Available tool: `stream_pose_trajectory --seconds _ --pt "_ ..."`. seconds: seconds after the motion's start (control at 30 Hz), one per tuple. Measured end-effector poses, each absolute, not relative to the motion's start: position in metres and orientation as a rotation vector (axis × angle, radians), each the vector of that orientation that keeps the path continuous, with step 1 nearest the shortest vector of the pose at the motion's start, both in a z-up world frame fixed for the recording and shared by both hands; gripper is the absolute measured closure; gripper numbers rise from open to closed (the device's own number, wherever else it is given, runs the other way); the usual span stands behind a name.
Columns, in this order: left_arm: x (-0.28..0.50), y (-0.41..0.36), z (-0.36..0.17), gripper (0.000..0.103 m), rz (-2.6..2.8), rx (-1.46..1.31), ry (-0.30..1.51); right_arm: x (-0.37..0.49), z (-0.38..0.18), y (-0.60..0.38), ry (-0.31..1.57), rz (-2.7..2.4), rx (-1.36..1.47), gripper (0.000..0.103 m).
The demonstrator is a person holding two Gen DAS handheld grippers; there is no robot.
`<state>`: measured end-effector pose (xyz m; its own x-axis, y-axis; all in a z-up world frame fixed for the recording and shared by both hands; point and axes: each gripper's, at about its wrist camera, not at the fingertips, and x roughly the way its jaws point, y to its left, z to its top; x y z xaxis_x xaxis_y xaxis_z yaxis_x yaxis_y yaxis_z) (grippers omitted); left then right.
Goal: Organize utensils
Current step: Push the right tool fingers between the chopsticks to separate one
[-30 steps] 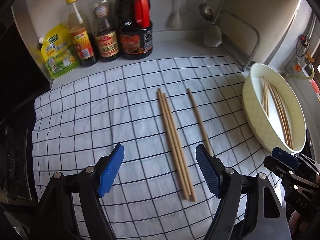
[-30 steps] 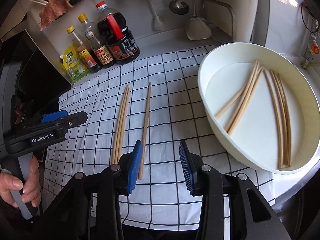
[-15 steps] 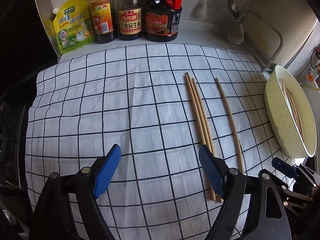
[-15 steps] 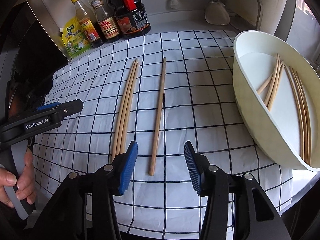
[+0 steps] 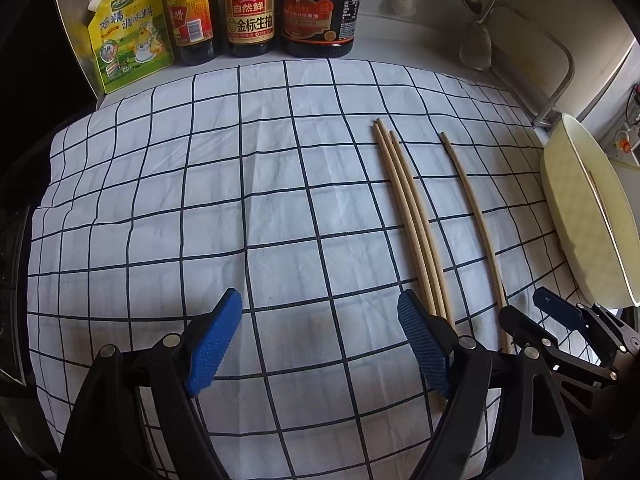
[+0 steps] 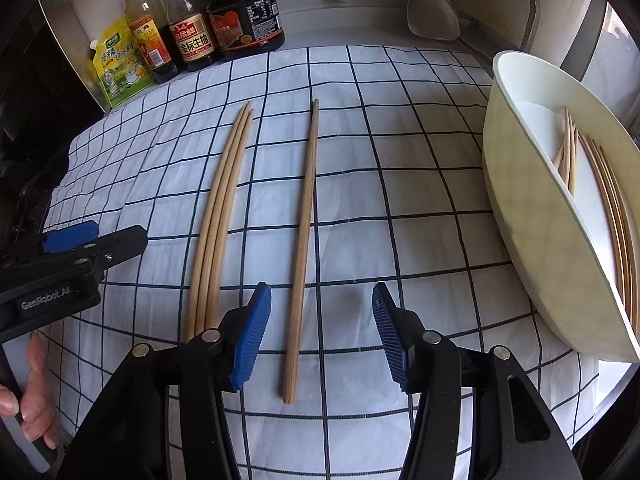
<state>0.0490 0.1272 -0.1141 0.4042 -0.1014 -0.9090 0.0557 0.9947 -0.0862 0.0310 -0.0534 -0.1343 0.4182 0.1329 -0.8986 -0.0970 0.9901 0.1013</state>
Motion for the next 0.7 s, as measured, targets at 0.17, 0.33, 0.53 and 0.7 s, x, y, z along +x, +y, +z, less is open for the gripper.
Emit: stream_pose_trajectory --seconds 0.17,0.33,0.53,0.7 --pt "0.052 0.123 -0.116 0.024 -0.108 -0.027 1.149 0.036 -0.141 -0.047 1.127 0.113 -0.02 0.052" --pt "0.056 0.116 -0.122 0.024 -0.128 -0.012 1.165 0.037 -0.142 -0.043 1.108 0.097 -0.074 0.052" --pt "0.063 0.107 -0.125 0.024 -0.144 0.007 1.165 0.038 -0.141 -0.052 1.105 0.066 -0.08 0.052" --pt "0.067 0.1 -0.128 0.024 -0.16 0.011 1.171 0.039 -0.14 -0.06 1.113 0.049 -0.076 0.052"
